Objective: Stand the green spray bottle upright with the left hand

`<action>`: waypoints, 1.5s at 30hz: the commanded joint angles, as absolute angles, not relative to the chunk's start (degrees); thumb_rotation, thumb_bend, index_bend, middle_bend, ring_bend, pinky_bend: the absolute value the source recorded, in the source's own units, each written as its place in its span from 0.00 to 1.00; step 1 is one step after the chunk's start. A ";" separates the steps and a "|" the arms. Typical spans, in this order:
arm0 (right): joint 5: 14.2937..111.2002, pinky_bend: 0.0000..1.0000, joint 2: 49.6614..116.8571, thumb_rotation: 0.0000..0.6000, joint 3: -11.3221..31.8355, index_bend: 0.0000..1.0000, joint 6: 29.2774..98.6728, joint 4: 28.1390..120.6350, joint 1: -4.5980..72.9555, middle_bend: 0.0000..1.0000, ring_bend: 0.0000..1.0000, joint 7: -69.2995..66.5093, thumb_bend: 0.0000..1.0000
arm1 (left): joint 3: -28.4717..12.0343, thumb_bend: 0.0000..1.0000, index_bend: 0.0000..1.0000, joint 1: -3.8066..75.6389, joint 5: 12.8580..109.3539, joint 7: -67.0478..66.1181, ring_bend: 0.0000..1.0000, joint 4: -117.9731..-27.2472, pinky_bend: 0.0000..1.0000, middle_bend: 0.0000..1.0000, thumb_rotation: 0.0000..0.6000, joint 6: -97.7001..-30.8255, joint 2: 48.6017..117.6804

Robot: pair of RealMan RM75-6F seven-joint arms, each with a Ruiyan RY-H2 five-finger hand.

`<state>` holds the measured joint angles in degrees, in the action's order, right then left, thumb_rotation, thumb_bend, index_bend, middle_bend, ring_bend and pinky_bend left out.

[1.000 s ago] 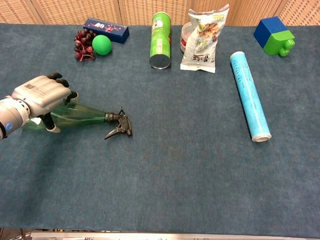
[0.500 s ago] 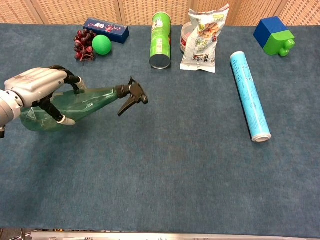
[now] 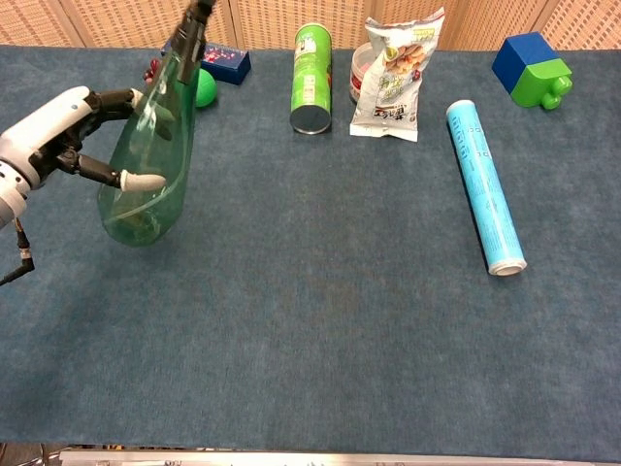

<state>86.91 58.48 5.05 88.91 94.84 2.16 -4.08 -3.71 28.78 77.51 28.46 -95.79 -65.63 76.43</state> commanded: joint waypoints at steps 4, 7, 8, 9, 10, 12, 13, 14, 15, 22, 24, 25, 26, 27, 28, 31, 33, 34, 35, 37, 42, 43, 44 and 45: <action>86.92 0.47 58.52 1.00 5.03 0.50 88.85 94.84 2.19 0.44 0.41 -3.94 0.25 | -4.48 0.00 0.48 23.50 87.22 46.06 0.12 -77.77 0.00 0.45 1.00 -76.38 85.68; 86.92 0.47 58.54 1.00 5.04 0.50 88.90 94.88 2.18 0.44 0.41 -3.86 0.25 | -4.71 0.00 0.48 22.61 87.82 48.00 0.12 -72.71 0.00 0.45 1.00 -79.05 88.46; 86.89 0.47 58.56 1.00 5.05 0.50 88.87 94.89 2.19 0.44 0.41 -3.80 0.25 | -4.80 0.00 0.48 22.30 87.96 48.80 0.12 -70.60 0.00 0.45 1.00 -79.95 89.59; 86.84 0.47 58.58 1.00 5.05 0.50 88.83 94.89 2.20 0.44 0.41 -3.74 0.25 | -4.89 0.00 0.48 22.07 88.03 49.42 0.12 -69.13 0.00 0.45 1.00 -80.63 90.41; 86.81 0.47 58.61 1.00 5.05 0.50 88.78 94.88 2.21 0.44 0.41 -3.71 0.25 | -4.95 0.00 0.48 21.84 88.05 50.02 0.12 -67.77 0.00 0.45 1.00 -81.19 91.17; 86.78 0.47 58.64 1.00 5.05 0.50 88.71 94.90 2.25 0.44 0.41 -3.64 0.25 | -4.93 0.00 0.48 21.45 88.18 51.24 0.12 -64.84 0.00 0.45 1.00 -82.08 92.64; 86.75 0.47 58.66 1.00 5.05 0.50 88.66 94.90 2.27 0.44 0.41 -3.59 0.25 | -4.96 0.00 0.48 21.30 88.19 51.76 0.12 -63.71 0.00 0.45 1.00 -82.43 93.22; 86.72 0.47 58.70 1.00 5.05 0.50 88.60 94.89 2.30 0.44 0.41 -3.50 0.25 | -5.01 0.00 0.48 21.10 88.16 52.43 0.12 -62.37 0.00 0.45 1.00 -82.86 93.95; 86.70 0.46 58.73 1.00 5.05 0.50 88.55 94.89 2.31 0.44 0.41 -3.45 0.25 | -5.06 0.00 0.48 20.95 88.12 52.92 0.12 -61.44 0.00 0.45 1.00 -83.14 94.45; 86.47 0.46 58.87 1.00 5.08 0.50 88.18 94.84 2.49 0.44 0.41 -3.12 0.25 | -5.20 0.00 0.48 20.17 87.59 56.08 0.12 -55.98 0.00 0.45 1.00 -83.85 97.33; 86.45 0.46 58.89 1.00 5.08 0.50 88.14 94.85 2.51 0.44 0.41 -3.06 0.25 | -5.30 0.00 0.48 19.98 87.41 56.82 0.12 -54.47 0.00 0.45 1.00 -84.04 98.16; 86.41 0.46 58.90 1.00 5.09 0.50 88.12 94.85 2.52 0.44 0.41 -3.03 0.25 | -5.37 0.00 0.48 19.91 87.31 57.26 0.12 -53.88 0.00 0.45 1.00 -84.08 98.51; 86.35 0.46 58.92 1.00 5.11 0.50 88.09 94.83 2.53 0.44 0.41 -2.99 0.25 | -5.47 0.00 0.48 19.81 87.16 57.84 0.12 -53.13 0.00 0.45 1.00 -84.14 98.94; 86.33 0.46 58.93 1.00 5.11 0.50 88.06 94.82 2.54 0.44 0.41 -2.97 0.25 | -5.58 0.00 0.48 19.72 87.03 58.25 0.12 -52.54 0.00 0.45 1.00 -84.25 99.29; 86.30 0.46 58.95 1.00 5.12 0.50 88.03 94.80 2.56 0.44 0.41 -2.97 0.25 | -5.66 0.00 0.48 19.65 86.95 58.61 0.12 -51.93 0.00 0.45 1.00 -84.34 99.63; 86.18 0.46 58.96 1.00 5.13 0.50 87.85 94.77 2.63 0.44 0.41 -2.91 0.25 | -5.95 0.00 0.48 19.45 86.68 59.55 0.12 -49.82 0.00 0.45 1.00 -84.69 100.73; 86.16 0.46 58.97 1.00 5.14 0.50 87.79 94.78 2.67 0.44 0.41 -2.88 0.25 | -6.14 0.00 0.48 19.29 86.47 60.18 0.12 -48.30 0.00 0.45 1.00 -84.91 101.52; 86.15 0.46 58.97 1.00 5.15 0.50 87.78 94.79 2.68 0.44 0.41 -2.88 0.25 | -6.24 0.00 0.48 19.20 86.35 60.50 0.12 -47.65 0.00 0.45 1.00 -85.03 101.88; 86.12 0.46 58.98 1.00 5.16 0.50 87.76 94.79 2.69 0.44 0.41 -2.87 0.25 | -6.36 0.00 0.48 19.06 86.19 61.00 0.12 -46.80 0.00 0.45 1.00 -85.16 102.36; 86.08 0.46 59.00 1.00 5.17 0.50 87.74 94.76 2.70 0.44 0.41 -2.85 0.25 | -6.60 0.00 0.48 18.80 85.85 61.86 0.12 -45.47 0.00 0.45 1.00 -85.39 103.17; 86.08 0.46 59.02 1.00 5.19 0.50 87.74 94.78 2.73 0.44 0.41 -2.76 0.25 | -7.37 0.00 0.48 18.04 84.83 64.07 0.12 -40.90 0.00 0.44 1.00 -86.11 105.93; 86.08 0.46 59.03 1.00 5.18 0.50 87.74 94.79 2.73 0.44 0.41 -2.71 0.25 | -7.42 0.00 0.48 17.95 84.68 64.51 0.12 -40.13 0.00 0.44 1.00 -86.00 106.32; 86.06 0.46 59.03 1.00 5.18 0.50 87.72 94.80 2.74 0.44 0.41 -2.69 0.25 | -7.51 0.00 0.48 17.84 84.47 65.05 0.12 -39.12 0.00 0.44 1.00 -85.85 106.81; 86.06 0.46 59.03 1.00 5.18 0.50 87.70 94.80 2.75 0.44 0.41 -2.67 0.25 | -7.52 0.00 0.48 17.75 84.35 65.46 0.12 -38.40 0.00 0.44 1.00 -85.70 107.14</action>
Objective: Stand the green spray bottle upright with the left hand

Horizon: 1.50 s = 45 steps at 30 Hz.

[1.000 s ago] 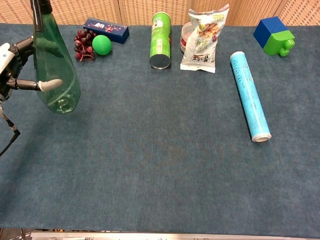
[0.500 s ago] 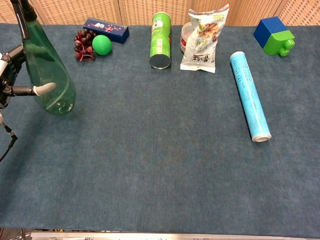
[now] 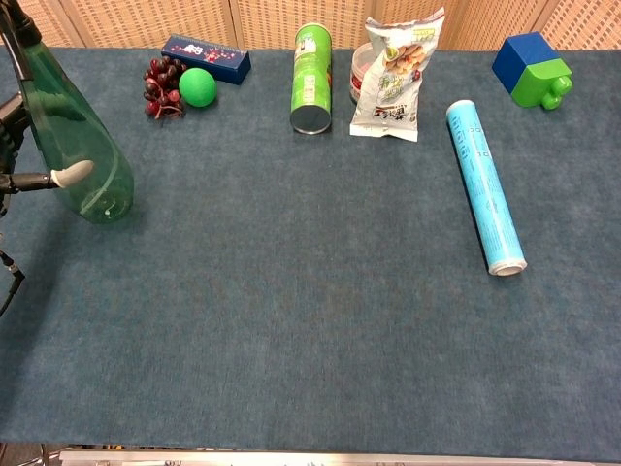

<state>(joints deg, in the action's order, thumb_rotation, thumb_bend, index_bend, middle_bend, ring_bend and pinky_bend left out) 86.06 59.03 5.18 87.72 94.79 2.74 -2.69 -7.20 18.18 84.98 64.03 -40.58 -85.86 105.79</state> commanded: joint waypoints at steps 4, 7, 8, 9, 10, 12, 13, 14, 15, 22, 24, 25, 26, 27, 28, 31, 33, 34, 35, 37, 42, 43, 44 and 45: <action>86.06 0.46 59.07 1.00 5.16 0.50 87.63 94.81 2.79 0.44 0.41 -2.55 0.25 | -7.58 0.00 0.48 17.45 83.97 66.96 0.12 -35.67 0.00 0.44 1.00 -85.17 108.38; 86.04 0.46 59.09 1.00 5.18 0.50 87.64 94.84 2.80 0.44 0.41 -2.46 0.25 | -7.48 0.00 0.48 17.36 83.98 67.68 0.12 -33.88 0.00 0.44 1.00 -84.97 109.15; 86.03 0.46 59.11 1.00 5.16 0.50 87.62 94.83 2.81 0.44 0.41 -2.43 0.25 | -7.31 0.00 0.48 17.38 84.14 68.02 0.12 -33.21 0.00 0.44 1.00 -84.87 109.35; 86.02 0.46 59.12 1.00 5.17 0.50 87.57 94.83 2.83 0.44 0.41 -2.42 0.25 | -7.28 0.00 0.48 17.37 84.20 68.20 0.12 -32.71 0.00 0.44 1.00 -84.96 109.56; 86.01 0.46 59.13 1.00 5.15 0.50 87.50 94.84 2.86 0.44 0.41 -2.39 0.25 | -7.28 0.00 0.48 17.38 84.24 68.45 0.12 -32.07 0.00 0.44 1.00 -85.06 109.89; 86.01 0.46 59.15 1.00 5.12 0.50 87.41 94.82 2.90 0.44 0.41 -2.30 0.25 | -7.40 0.00 0.48 17.32 84.16 69.09 0.12 -31.28 0.00 0.44 1.00 -85.22 110.40; 86.02 0.46 59.17 1.00 5.11 0.50 87.39 94.82 2.91 0.44 0.41 -2.27 0.25 | -7.45 0.00 0.48 17.30 84.10 69.39 0.12 -30.90 0.00 0.44 1.00 -85.28 110.64; 86.02 0.46 59.17 1.00 5.11 0.50 87.38 94.82 2.92 0.44 0.41 -2.27 0.25 | -7.46 0.00 0.48 17.30 84.10 69.47 0.12 -30.78 0.00 0.44 1.00 -85.29 110.71; 86.03 0.46 59.19 1.00 5.11 0.50 87.36 94.82 2.94 0.44 0.41 -2.24 0.25 | -7.45 0.00 0.48 17.26 84.10 69.73 0.12 -30.43 0.00 0.43 1.00 -85.32 110.89; 86.01 0.46 59.27 1.00 5.10 0.50 87.35 94.83 2.96 0.44 0.41 -2.05 0.25 | -7.60 0.00 0.46 16.70 83.70 71.54 0.12 -27.80 0.00 0.41 1.00 -85.28 112.01; 86.00 0.46 59.30 1.00 5.08 0.50 87.28 94.84 3.00 0.44 0.41 -1.97 0.25 | -7.59 0.00 0.45 16.61 83.66 71.98 0.12 -27.26 0.00 0.41 1.00 -85.23 112.19; 86.00 0.46 59.32 1.00 5.08 0.50 87.26 94.84 3.01 0.44 0.41 -1.95 0.25 | -7.59 0.00 0.45 16.57 83.67 72.13 0.12 -27.07 0.00 0.40 1.00 -85.30 112.26; 86.00 0.46 59.32 1.00 5.08 0.50 87.24 94.84 3.03 0.44 0.41 -1.92 0.25 | -7.64 0.00 0.45 16.53 83.63 72.26 0.12 -26.85 0.00 0.40 1.00 -85.37 112.34; 86.00 0.46 59.34 1.00 5.08 0.50 87.23 94.85 3.04 0.44 0.41 -1.90 0.25 | -7.69 0.00 0.44 16.52 83.58 72.33 0.12 -26.74 0.00 0.40 1.00 -85.41 112.42; 85.99 0.46 59.35 1.00 5.08 0.50 87.24 94.84 3.03 0.44 0.41 -1.88 0.25 | -7.73 0.00 0.44 16.50 83.55 72.37 0.12 -26.62 0.00 0.39 1.00 -85.46 112.48; 86.11 0.46 59.34 1.00 5.05 0.50 87.37 94.90 3.00 0.44 0.41 -1.82 0.25 | -7.98 0.00 0.43 16.48 83.29 72.39 0.12 -26.27 0.00 0.38 1.00 -85.44 112.68; 86.15 0.46 59.33 1.00 5.04 0.50 87.47 94.91 2.96 0.44 0.41 -1.82 0.25 | -8.05 0.00 0.42 16.44 83.16 72.30 0.11 -26.11 0.00 0.37 1.00 -85.25 112.74; 86.16 0.46 59.33 1.00 5.04 0.50 87.50 94.91 2.95 0.44 0.41 -1.82 0.25 | -8.04 0.00 0.42 16.39 83.12 72.24 0.11 -26.03 0.00 0.37 1.00 -85.12 112.76; 86.17 0.46 59.32 1.00 5.04 0.50 87.52 94.92 2.94 0.44 0.41 -1.82 0.25 | -8.03 0.00 0.41 16.35 83.07 72.22 0.11 -25.98 0.00 0.36 1.00 -84.98 112.76; 86.21 0.46 59.31 1.00 5.04 0.50 87.57 94.91 2.93 0.44 0.41 -1.83 0.25 | -8.00 0.00 0.40 16.26 83.01 72.13 0.10 -25.89 0.00 0.34 1.00 -84.77 112.76; 86.23 0.46 59.30 1.00 5.05 0.50 87.66 94.93 2.90 0.44 0.41 -1.86 0.25 | -7.93 0.00 0.38 16.06 82.90 71.54 0.10 -25.62 0.00 0.32 1.00 -84.40 112.78; 86.22 0.46 59.30 1.00 5.05 0.50 87.64 94.92 2.91 0.44 0.41 -1.86 0.25 | -7.92 0.00 0.38 16.06 82.90 71.43 0.10 -25.62 0.00 0.31 1.00 -84.35 112.78; 86.23 0.46 59.29 1.00 5.04 0.50 87.63 94.94 2.91 0.44 0.41 -1.88 0.25 | -7.88 0.00 0.37 16.02 82.93 71.38 0.10 -25.65 0.00 0.31 1.00 -84.36 112.75; 86.24 0.46 59.28 1.00 5.04 0.50 87.63 94.94 2.91 0.44 0.41 -1.88 0.25 | -7.88 0.00 0.37 15.99 82.93 71.30 0.09 -25.68 0.00 0.30 1.00 -84.38 112.74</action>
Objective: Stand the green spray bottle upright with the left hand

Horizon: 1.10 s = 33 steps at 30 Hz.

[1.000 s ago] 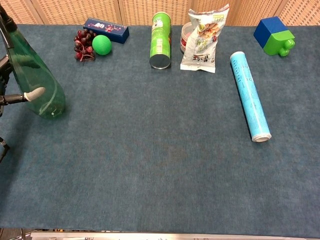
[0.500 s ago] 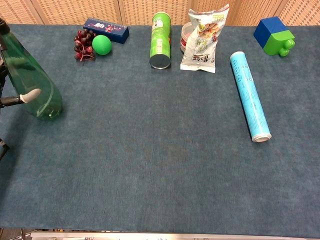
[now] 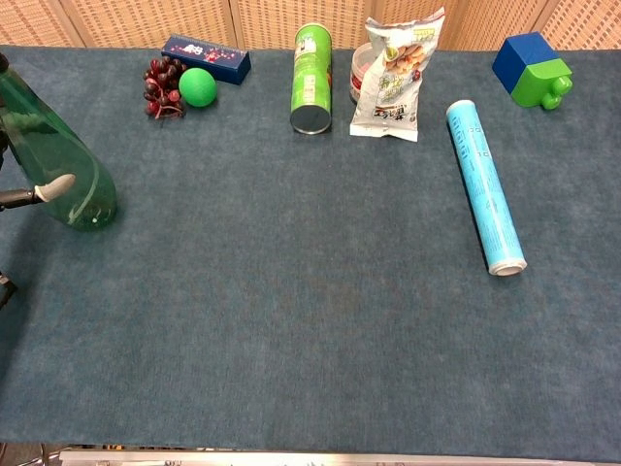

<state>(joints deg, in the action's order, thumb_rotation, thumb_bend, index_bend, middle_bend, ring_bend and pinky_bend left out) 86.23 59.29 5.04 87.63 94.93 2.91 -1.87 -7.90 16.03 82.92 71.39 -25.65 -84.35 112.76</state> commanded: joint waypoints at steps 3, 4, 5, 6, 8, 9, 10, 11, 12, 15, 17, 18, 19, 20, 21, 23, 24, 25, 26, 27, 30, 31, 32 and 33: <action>86.27 0.46 59.29 1.00 5.05 0.50 87.69 94.95 2.91 0.44 0.41 -1.89 0.25 | -7.78 0.00 0.34 15.93 83.00 71.06 0.08 -25.79 0.00 0.27 1.00 -84.30 112.58; 86.26 0.46 59.29 1.00 5.05 0.50 87.69 94.95 2.90 0.44 0.41 -1.91 0.25 | -7.78 0.00 0.34 15.91 83.00 71.03 0.08 -25.90 0.00 0.26 1.00 -84.31 112.49; 86.27 0.46 59.29 1.00 5.05 0.50 87.69 94.94 2.90 0.44 0.41 -1.91 0.25 | -7.84 0.00 0.33 15.90 82.96 70.93 0.08 -26.07 0.00 0.25 1.00 -84.32 112.38; 86.26 0.46 59.31 1.00 5.05 0.50 87.68 94.92 2.91 0.44 0.41 -1.90 0.25 | -7.83 0.00 0.32 15.90 82.96 70.88 0.07 -26.20 0.00 0.24 1.00 -84.26 112.26; 86.23 0.46 59.31 1.00 5.05 0.50 87.63 94.88 2.93 0.44 0.41 -1.92 0.25 | -7.71 0.00 0.30 15.92 83.06 70.68 0.06 -26.68 0.00 0.21 1.00 -84.03 111.89; 86.23 0.46 59.31 1.00 5.05 0.50 87.60 94.87 2.95 0.44 0.41 -1.91 0.25 | -7.63 0.00 0.29 15.90 83.12 70.63 0.06 -26.95 0.00 0.20 1.00 -83.96 111.69; 86.21 0.46 59.32 1.00 5.07 0.50 87.55 94.85 2.98 0.44 0.41 -1.91 0.25 | -7.53 0.00 0.27 15.87 83.22 70.47 0.05 -27.29 0.00 0.18 1.00 -83.91 111.42; 86.20 0.46 59.33 1.00 5.06 0.50 87.53 94.85 2.99 0.44 0.41 -1.90 0.25 | -7.49 0.00 0.25 15.87 83.27 70.29 0.04 -27.54 0.00 0.17 1.00 -83.94 111.24; 86.18 0.46 59.33 1.00 5.05 0.50 87.50 94.85 2.99 0.44 0.41 -1.88 0.25 | -7.45 0.00 0.24 15.89 83.33 70.09 0.04 -27.81 0.00 0.16 1.00 -83.97 111.06; 86.16 0.45 59.34 1.00 5.06 0.50 87.48 94.86 3.01 0.44 0.41 -1.88 0.25 | -7.43 0.00 0.20 15.90 83.45 69.58 0.03 -28.90 0.00 0.13 1.00 -84.11 110.43; 86.17 0.45 59.32 1.00 5.06 0.50 87.50 94.90 3.00 0.44 0.41 -1.89 0.25 | -7.52 0.00 0.19 15.94 83.46 69.28 0.03 -29.72 0.00 0.11 1.00 -84.24 109.99; 86.17 0.45 59.31 1.00 5.07 0.50 87.49 94.90 3.01 0.44 0.41 -1.91 0.25 | -7.56 0.00 0.19 15.96 83.47 69.16 0.03 -30.08 0.00 0.11 1.00 -84.32 109.79; 86.17 0.45 59.31 1.00 5.08 0.50 87.49 94.90 3.02 0.44 0.41 -1.93 0.25 | -7.67 0.00 0.18 15.99 83.43 69.05 0.03 -30.42 0.00 0.10 1.00 -84.42 109.61; 86.19 0.45 59.30 1.00 5.06 0.50 87.51 94.90 3.01 0.44 0.41 -1.94 0.25 | -7.79 0.00 0.18 16.00 83.39 68.88 0.03 -30.87 0.00 0.10 1.00 -84.59 109.39; 86.19 0.45 59.29 1.00 5.06 0.50 87.53 94.90 3.00 0.44 0.41 -1.95 0.25 | -7.86 0.00 0.18 15.98 83.38 68.75 0.03 -31.19 0.00 0.10 1.00 -84.71 109.23; 86.21 0.44 59.27 1.00 5.07 0.50 87.58 94.91 2.98 0.44 0.41 -1.99 0.25 | -8.12 0.00 0.17 15.99 83.27 68.39 0.03 -31.86 0.00 0.10 1.00 -85.03 108.87; 86.21 0.44 59.26 1.00 5.08 0.50 87.61 94.91 2.97 0.44 0.41 -2.00 0.25 | -8.20 0.00 0.17 15.98 83.23 68.25 0.03 -32.12 0.00 0.10 1.00 -85.14 108.71; 86.21 0.44 59.25 1.00 5.08 0.50 87.64 94.92 2.96 0.44 0.41 -2.02 0.25 | -8.32 0.00 0.17 15.93 83.18 68.15 0.03 -32.48 0.00 0.10 1.00 -85.29 108.49; 86.20 0.44 59.24 1.00 5.09 0.50 87.65 94.92 2.95 0.44 0.41 -2.03 0.25 | -8.40 0.00 0.17 15.89 83.13 68.06 0.03 -32.72 0.00 0.10 1.00 -85.39 108.33; 86.21 0.44 59.24 1.00 5.09 0.50 87.67 94.92 2.94 0.44 0.41 -2.04 0.25 | -8.48 0.00 0.17 15.85 83.07 67.95 0.03 -32.95 0.00 0.10 1.00 -85.46 108.18; 86.26 0.44 59.23 1.00 5.06 0.50 87.67 94.90 2.94 0.44 0.41 -2.07 0.25 | -8.61 0.00 0.17 15.62 82.96 67.73 0.03 -33.71 0.00 0.10 1.00 -85.69 107.68; 86.27 0.44 59.23 1.00 5.06 0.50 87.66 94.90 2.95 0.44 0.41 -2.07 0.25 | -8.61 0.00 0.17 15.52 82.95 67.69 0.03 -33.94 0.00 0.10 1.00 -85.74 107.52; 86.27 0.43 59.24 1.00 5.06 0.50 87.66 94.90 2.95 0.44 0.41 -2.03 0.25 | -8.70 0.00 0.17 15.40 82.89 67.64 0.03 -34.26 0.00 0.10 1.00 -85.90 107.36; 86.28 0.43 59.24 1.00 5.05 0.50 87.66 94.92 2.95 0.44 0.41 -2.01 0.25 | -8.71 0.00 0.17 15.29 82.88 67.62 0.03 -34.49 0.00 0.10 1.00 -86.03 107.24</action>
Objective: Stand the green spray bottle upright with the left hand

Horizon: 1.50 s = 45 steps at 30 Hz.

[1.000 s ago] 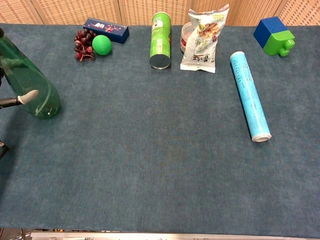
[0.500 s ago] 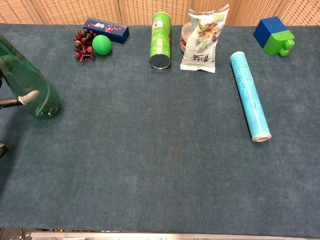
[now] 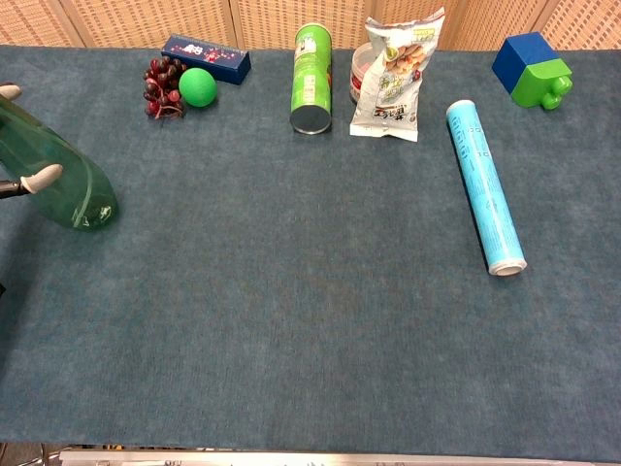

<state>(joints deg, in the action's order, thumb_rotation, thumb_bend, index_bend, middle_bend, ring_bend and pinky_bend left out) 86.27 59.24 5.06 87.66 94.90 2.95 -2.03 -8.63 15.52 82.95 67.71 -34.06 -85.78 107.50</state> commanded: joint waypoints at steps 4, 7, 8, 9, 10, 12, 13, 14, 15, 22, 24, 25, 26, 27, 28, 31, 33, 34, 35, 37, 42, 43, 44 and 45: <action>86.29 0.43 59.28 1.00 5.05 0.50 87.66 94.92 2.96 0.44 0.41 -1.93 0.25 | -8.79 0.00 0.17 14.90 82.84 67.52 0.03 -35.43 0.00 0.10 1.00 -86.44 106.68; 86.27 0.43 59.31 1.00 5.03 0.50 87.57 94.92 3.00 0.44 0.41 -1.84 0.25 | -8.80 0.00 0.17 14.56 82.87 67.42 0.03 -36.13 0.00 0.10 1.00 -86.79 106.20; 86.27 0.43 59.32 1.00 5.02 0.50 87.56 94.93 3.00 0.44 0.41 -1.81 0.25 | -8.79 0.00 0.17 14.44 82.89 67.38 0.03 -36.44 0.00 0.10 1.00 -86.92 105.97; 86.28 0.43 59.33 1.00 5.01 0.50 87.56 94.92 3.00 0.44 0.41 -1.80 0.25 | -8.80 0.00 0.17 14.35 82.90 67.33 0.03 -36.68 0.00 0.10 1.00 -87.01 105.80; 86.27 0.43 59.34 1.00 5.01 0.50 87.56 94.92 3.00 0.44 0.41 -1.80 0.25 | -8.77 0.00 0.17 14.26 82.94 67.29 0.03 -36.96 0.00 0.10 1.00 -87.07 105.60; 86.23 0.43 59.34 1.00 5.03 0.50 87.54 94.92 3.01 0.44 0.41 -1.77 0.25 | -8.74 0.00 0.17 14.06 83.00 67.09 0.03 -37.68 0.00 0.10 1.00 -87.25 105.08; 86.20 0.43 59.33 1.00 5.05 0.50 87.53 94.93 3.02 0.44 0.41 -1.77 0.25 | -8.69 0.00 0.18 13.96 83.06 66.99 0.03 -38.01 0.00 0.10 1.00 -87.32 104.84; 86.20 0.43 59.32 1.00 5.06 0.50 87.54 94.95 3.02 0.44 0.41 -1.77 0.25 | -8.67 0.00 0.18 13.82 83.07 66.89 0.03 -38.45 0.00 0.10 1.00 -87.38 104.51; 86.21 0.43 59.32 1.00 5.05 0.50 87.56 94.97 3.01 0.44 0.41 -1.76 0.25 | -8.64 0.00 0.18 13.71 83.11 66.87 0.03 -38.82 0.00 0.10 1.00 -87.48 104.26; 86.22 0.43 59.40 1.00 5.03 0.50 87.50 94.93 3.05 0.44 0.41 -1.63 0.25 | -8.33 0.00 0.18 12.58 83.51 66.20 0.03 -41.92 0.00 0.10 1.00 -88.71 102.60; 86.23 0.43 59.41 1.00 5.00 0.50 87.44 94.95 3.06 0.44 0.41 -1.59 0.25 | -8.17 0.00 0.18 12.29 83.68 66.05 0.03 -42.58 0.00 0.10 1.00 -89.01 102.30; 86.25 0.43 59.42 1.00 4.99 0.50 87.44 94.96 3.07 0.44 0.41 -1.56 0.25 | -8.09 0.00 0.18 12.16 83.77 65.91 0.03 -42.87 0.00 0.10 1.00 -89.16 102.17; 86.26 0.43 59.42 1.00 4.99 0.50 87.45 94.98 3.07 0.44 0.41 -1.53 0.25 | -8.01 0.00 0.19 12.03 83.86 65.76 0.03 -43.13 0.00 0.10 1.00 -89.31 102.06; 86.28 0.43 59.42 1.00 4.98 0.50 87.49 94.99 3.05 0.44 0.41 -1.51 0.25 | -7.90 0.00 0.19 11.87 83.98 65.67 0.03 -43.49 0.00 0.10 1.00 -89.49 101.90; 86.29 0.42 59.42 1.00 4.98 0.50 87.52 95.00 3.04 0.44 0.41 -1.49 0.25 | -7.84 0.00 0.19 11.75 84.04 65.59 0.03 -43.74 0.00 0.10 1.00 -89.61 101.77; 86.31 0.42 59.41 1.00 4.98 0.50 87.60 95.04 3.00 0.44 0.41 -1.48 0.25 | -7.79 0.00 0.19 11.29 84.14 65.37 0.03 -44.63 0.00 0.10 1.00 -90.09 101.30; 86.27 0.42 59.41 1.00 4.98 0.50 87.57 95.03 3.01 0.44 0.41 -1.48 0.25 | -7.79 0.00 0.19 11.10 84.15 65.20 0.03 -45.04 0.00 0.10 1.00 -90.20 101.03; 86.27 0.42 59.41 1.00 4.98 0.50 87.54 95.03 3.02 0.44 0.41 -1.49 0.25 | -7.81 0.00 0.19 11.02 84.13 65.15 0.03 -45.24 0.00 0.10 1.00 -90.22 100.87; 86.29 0.42 59.40 1.00 4.96 0.50 87.51 95.04 3.03 0.44 0.41 -1.48 0.25 | -7.86 0.00 0.20 10.90 84.07 65.15 0.03 -45.45 0.00 0.10 1.00 -90.22 100.61; 86.31 0.42 59.39 1.00 4.95 0.50 87.49 95.04 3.04 0.44 0.41 -1.49 0.25 | -7.81 0.00 0.21 10.72 84.08 65.08 0.03 -45.61 0.00 0.10 1.00 -90.19 100.20; 86.34 0.42 59.32 1.00 4.99 0.50 87.79 95.12 2.91 0.44 0.41 -1.60 0.25 | -7.93 0.00 0.22 9.91 83.76 64.77 0.03 -45.91 0.00 0.10 1.00 -90.32 98.79; 86.33 0.42 59.32 1.00 5.00 0.50 87.78 95.13 2.92 0.44 0.41 -1.60 0.25 | -7.98 0.00 0.22 9.70 83.64 64.73 0.03 -45.97 0.00 0.10 1.00 -90.40 98.50; 86.33 0.42 59.32 1.00 4.99 0.50 87.75 95.14 2.93 0.44 0.41 -1.60 0.25 | -8.04 0.00 0.23 9.50 83.55 64.68 0.03 -46.02 0.00 0.11 1.00 -90.51 98.21; 86.38 0.42 59.34 1.00 4.95 0.50 87.66 95.14 2.96 0.44 0.41 -1.58 0.25 | -8.12 0.00 0.23 9.26 83.48 64.64 0.03 -46.04 0.00 0.11 1.00 -90.72 97.84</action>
